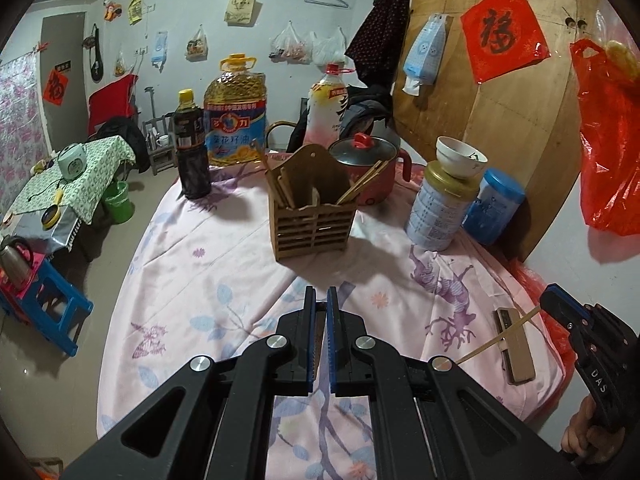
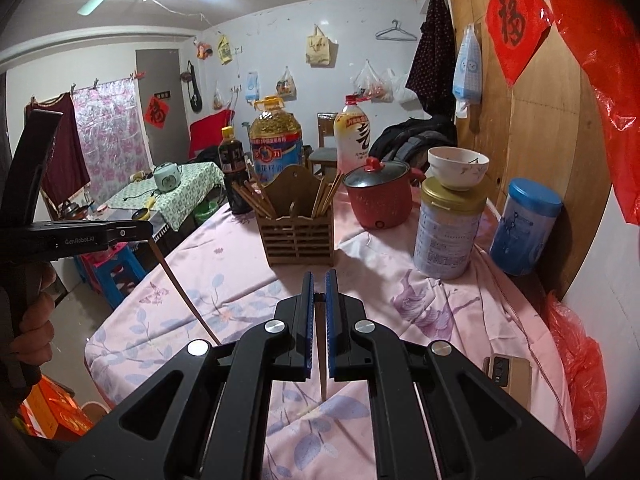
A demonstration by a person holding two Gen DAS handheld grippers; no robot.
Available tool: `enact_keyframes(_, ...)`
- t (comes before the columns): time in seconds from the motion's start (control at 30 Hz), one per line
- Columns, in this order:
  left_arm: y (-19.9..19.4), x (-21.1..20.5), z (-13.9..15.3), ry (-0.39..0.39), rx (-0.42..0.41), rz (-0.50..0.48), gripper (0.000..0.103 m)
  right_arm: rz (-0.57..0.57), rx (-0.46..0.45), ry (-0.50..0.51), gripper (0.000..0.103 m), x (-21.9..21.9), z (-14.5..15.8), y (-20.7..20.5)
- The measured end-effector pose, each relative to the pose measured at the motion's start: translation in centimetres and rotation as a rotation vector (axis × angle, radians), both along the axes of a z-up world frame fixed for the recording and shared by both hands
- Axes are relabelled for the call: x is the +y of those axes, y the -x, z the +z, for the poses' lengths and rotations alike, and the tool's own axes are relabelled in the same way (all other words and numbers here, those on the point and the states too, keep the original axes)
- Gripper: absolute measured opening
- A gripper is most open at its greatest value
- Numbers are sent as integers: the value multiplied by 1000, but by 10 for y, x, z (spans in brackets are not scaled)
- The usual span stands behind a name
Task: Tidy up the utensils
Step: 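Lift both chopsticks and carry them toward the wooden holder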
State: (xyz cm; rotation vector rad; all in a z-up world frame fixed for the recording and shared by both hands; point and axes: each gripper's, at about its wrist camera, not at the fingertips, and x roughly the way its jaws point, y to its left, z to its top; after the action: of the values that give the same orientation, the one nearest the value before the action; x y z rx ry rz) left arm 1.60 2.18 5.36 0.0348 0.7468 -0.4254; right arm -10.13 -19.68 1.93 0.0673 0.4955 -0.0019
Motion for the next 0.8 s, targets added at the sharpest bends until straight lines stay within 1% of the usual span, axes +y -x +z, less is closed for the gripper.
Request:
enact_keyframes(0.23,-21,7,4,15,28,-17,5,-30,-20,-52,6,-4,13,-6)
enact_keyframes(0.5,-39,25,17,-5,4,-59,5,-100,-68,-94,6,2,34,-17)
enact_keyframes(0.7,-64,35,42,9,-13,-131,5,-162,-119,-93,6,18,53,-25)
enact_keyframes(0.8,-81,32,59,11,-42,-169,5,-172,-136,-81,6,23,62,-33)
